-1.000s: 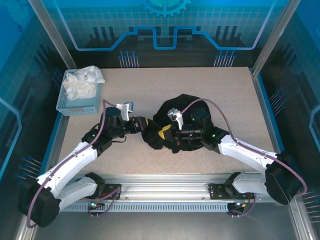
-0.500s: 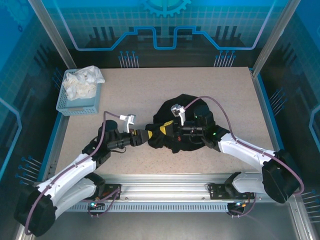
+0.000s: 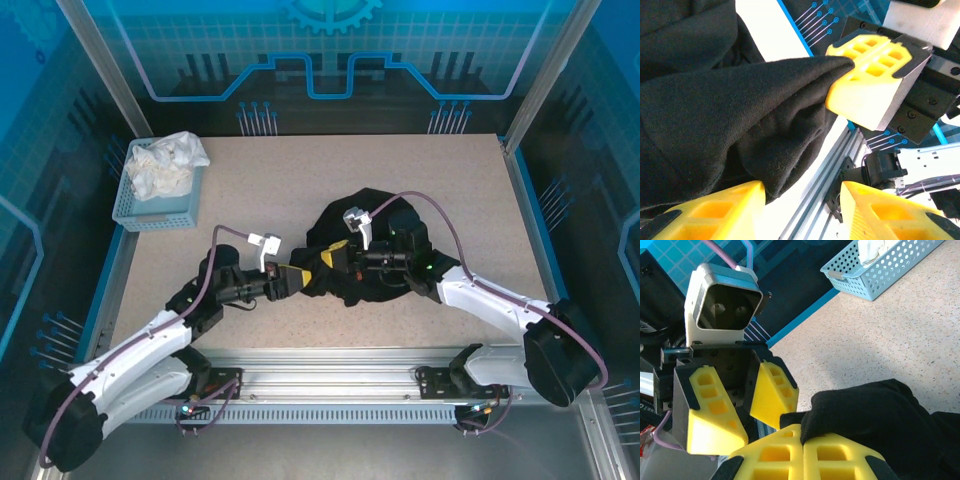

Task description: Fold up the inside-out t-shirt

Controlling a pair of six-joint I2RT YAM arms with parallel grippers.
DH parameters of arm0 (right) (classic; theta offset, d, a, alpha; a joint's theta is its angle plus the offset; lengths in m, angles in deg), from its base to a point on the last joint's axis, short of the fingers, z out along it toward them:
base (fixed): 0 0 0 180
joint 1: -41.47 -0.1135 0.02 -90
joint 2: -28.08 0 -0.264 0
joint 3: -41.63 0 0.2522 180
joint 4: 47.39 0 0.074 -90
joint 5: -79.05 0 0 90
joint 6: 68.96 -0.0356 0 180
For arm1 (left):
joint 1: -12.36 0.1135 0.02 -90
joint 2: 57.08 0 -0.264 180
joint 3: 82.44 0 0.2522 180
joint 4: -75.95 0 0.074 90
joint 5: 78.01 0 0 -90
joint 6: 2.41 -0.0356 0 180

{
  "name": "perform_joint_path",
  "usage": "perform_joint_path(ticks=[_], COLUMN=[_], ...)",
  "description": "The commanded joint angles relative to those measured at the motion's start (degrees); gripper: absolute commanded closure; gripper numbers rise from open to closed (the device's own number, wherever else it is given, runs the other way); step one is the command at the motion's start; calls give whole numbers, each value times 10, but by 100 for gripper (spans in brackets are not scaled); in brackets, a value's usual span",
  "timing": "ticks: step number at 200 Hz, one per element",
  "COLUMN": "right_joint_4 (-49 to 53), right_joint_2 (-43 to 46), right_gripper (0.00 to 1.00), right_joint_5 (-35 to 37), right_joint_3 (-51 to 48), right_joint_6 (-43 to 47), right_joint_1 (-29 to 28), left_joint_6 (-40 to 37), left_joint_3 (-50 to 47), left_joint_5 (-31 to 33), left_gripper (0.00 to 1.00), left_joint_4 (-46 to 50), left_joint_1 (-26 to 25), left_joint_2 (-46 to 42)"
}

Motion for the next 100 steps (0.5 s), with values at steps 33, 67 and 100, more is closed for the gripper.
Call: perform_joint_path(ticks=[33,67,100], right_joint_4=[-2,-2,2], right_joint_2=[17,21,32], right_gripper=[100,100,100], right_joint_5=[-7,-9,-7], right_joint_3=[11,8,1], right_joint_6=[2,1,1], right_joint_1=[8,7,7], left_joint_6=[-27,-37,-39], left_joint_3=[25,35,50], left_joint_5=[25,37,31], left_gripper=[56,59,69], left_joint_4=[8,-6,-31], left_joint_1=[-2,-2,-1], left_joint_2=[29,44,69])
